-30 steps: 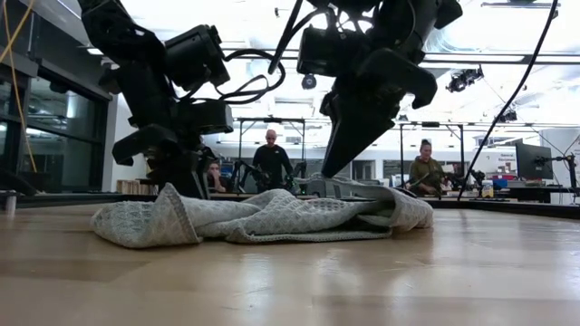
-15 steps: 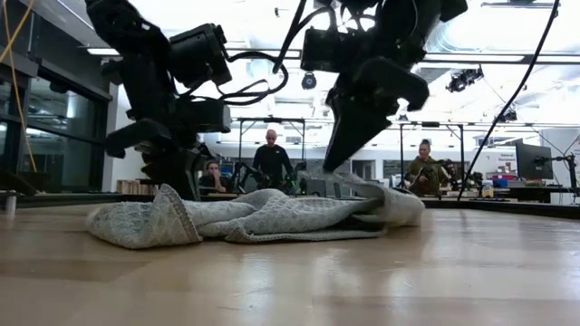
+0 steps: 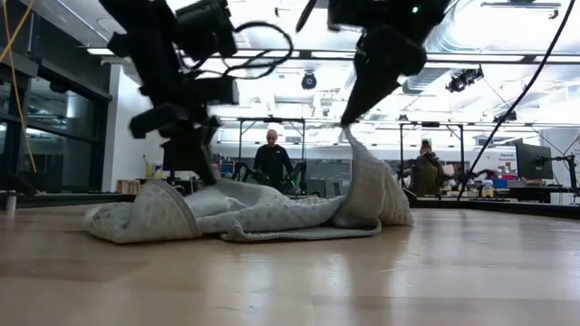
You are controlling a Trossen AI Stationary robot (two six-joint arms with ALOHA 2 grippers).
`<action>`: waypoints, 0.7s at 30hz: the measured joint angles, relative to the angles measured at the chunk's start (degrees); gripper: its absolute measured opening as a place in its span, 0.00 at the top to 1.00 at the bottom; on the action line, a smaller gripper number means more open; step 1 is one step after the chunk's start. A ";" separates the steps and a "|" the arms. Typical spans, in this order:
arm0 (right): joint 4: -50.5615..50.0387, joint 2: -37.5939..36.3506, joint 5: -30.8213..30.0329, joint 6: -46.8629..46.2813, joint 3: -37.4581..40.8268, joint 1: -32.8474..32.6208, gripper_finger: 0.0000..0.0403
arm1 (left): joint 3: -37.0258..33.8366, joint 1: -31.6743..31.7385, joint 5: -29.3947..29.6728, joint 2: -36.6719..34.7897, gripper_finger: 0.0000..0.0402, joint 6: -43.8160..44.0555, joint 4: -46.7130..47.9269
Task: Fold microfiber towels
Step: Fold the gray microfiber towel
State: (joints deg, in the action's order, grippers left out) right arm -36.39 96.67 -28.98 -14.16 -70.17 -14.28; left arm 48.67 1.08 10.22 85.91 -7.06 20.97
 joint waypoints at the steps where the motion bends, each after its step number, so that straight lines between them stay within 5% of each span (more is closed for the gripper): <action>1: -0.25 -0.52 -0.42 -0.36 0.00 -0.02 0.99 | 0.19 0.00 0.90 -0.73 1.00 -0.12 0.59; 21: -6.47 -6.26 -18.28 -4.06 0.03 -1.48 0.99 | 7.08 0.04 17.20 -10.59 1.00 -3.73 8.40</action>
State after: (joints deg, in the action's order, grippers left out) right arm -42.86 90.41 -47.26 -18.22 -70.14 -15.77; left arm 55.76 1.13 27.42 75.32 -10.80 29.37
